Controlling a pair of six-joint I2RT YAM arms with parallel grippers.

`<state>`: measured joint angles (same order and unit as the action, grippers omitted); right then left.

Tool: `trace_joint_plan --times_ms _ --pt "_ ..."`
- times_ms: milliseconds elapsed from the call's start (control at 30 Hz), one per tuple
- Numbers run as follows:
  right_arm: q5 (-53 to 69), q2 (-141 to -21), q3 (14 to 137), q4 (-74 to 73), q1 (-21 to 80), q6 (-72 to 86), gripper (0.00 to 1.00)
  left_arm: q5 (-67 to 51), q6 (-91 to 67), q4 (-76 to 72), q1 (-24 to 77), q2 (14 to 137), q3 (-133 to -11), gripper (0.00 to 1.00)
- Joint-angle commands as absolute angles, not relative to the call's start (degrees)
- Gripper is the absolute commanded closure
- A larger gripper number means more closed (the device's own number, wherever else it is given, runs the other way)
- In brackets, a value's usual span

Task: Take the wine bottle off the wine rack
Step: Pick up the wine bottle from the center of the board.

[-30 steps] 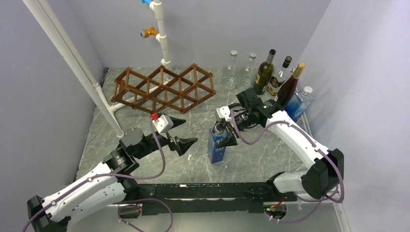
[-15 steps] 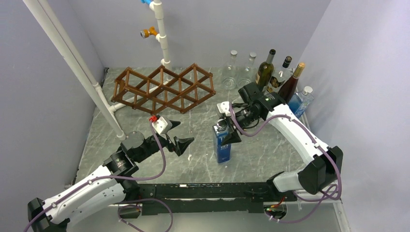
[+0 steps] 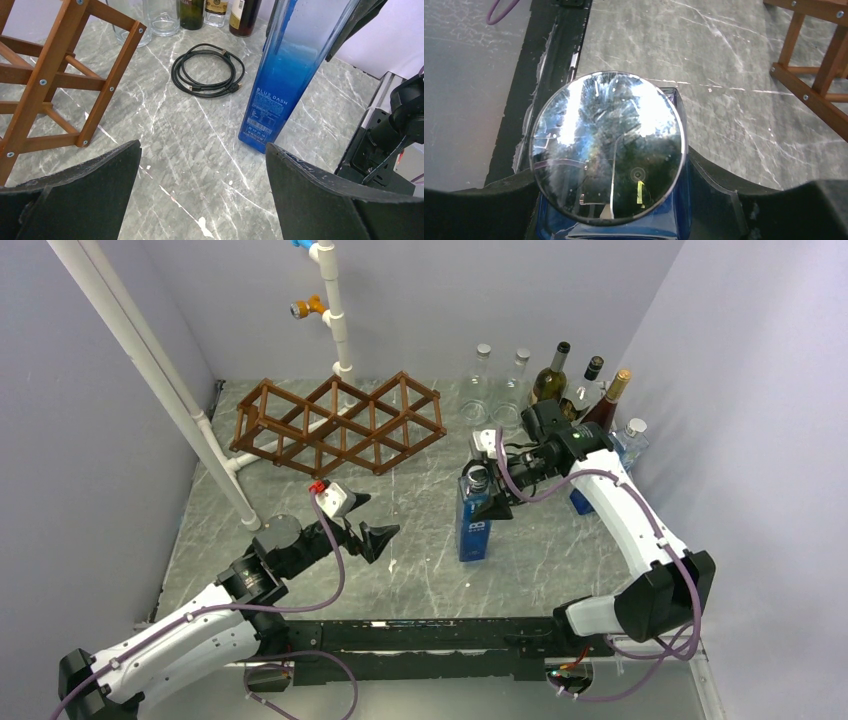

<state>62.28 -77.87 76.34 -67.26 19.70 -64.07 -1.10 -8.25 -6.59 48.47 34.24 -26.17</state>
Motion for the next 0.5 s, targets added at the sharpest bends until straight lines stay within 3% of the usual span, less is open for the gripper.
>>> trace_joint_plan --times_ms 0,467 --pt "70.4 -74.0 80.3 -66.2 17.4 -64.0 1.0 -0.2 -9.8 -10.1 48.7 34.3 -26.1 0.0" --pt "66.7 -73.1 82.0 -57.9 11.2 -53.5 1.0 2.2 -9.8 -10.6 48.7 33.9 -24.9 0.0"
